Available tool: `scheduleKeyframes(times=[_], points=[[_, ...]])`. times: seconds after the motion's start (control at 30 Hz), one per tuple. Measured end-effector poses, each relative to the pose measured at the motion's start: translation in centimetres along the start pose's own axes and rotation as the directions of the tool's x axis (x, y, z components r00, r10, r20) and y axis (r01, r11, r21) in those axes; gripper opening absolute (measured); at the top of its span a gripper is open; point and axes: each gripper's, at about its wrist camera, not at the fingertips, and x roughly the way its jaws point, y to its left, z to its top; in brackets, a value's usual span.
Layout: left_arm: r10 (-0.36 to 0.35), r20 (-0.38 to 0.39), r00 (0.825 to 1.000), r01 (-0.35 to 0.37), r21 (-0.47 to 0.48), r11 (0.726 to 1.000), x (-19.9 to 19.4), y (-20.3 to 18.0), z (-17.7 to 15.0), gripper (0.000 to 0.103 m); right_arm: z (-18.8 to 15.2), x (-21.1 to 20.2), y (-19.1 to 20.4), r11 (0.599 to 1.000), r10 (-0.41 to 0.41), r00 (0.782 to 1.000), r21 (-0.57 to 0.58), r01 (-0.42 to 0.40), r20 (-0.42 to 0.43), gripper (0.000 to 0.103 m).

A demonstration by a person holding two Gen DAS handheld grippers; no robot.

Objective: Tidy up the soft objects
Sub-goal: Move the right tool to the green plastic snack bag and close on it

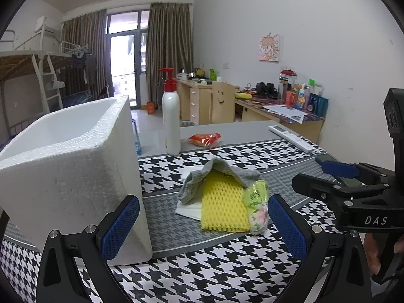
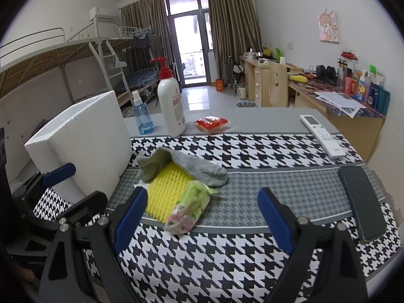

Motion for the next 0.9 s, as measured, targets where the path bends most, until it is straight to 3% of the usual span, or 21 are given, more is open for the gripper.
scheduleKeyframes(times=[0.33,0.9], points=[[0.042,-0.026,0.999,-0.041,0.012,0.999,1.1,0.4,-0.4,0.102,-0.2,0.7,-0.1,1.0,0.01,1.0,-0.006,-0.011,-0.02,0.091],[0.033,-0.082,0.996,-0.028,0.065,0.997,2.7,-1.3,-1.2,0.102,-1.2,3.8,-1.0,1.0,0.019,0.994,0.0,-0.02,-0.107,0.091]])
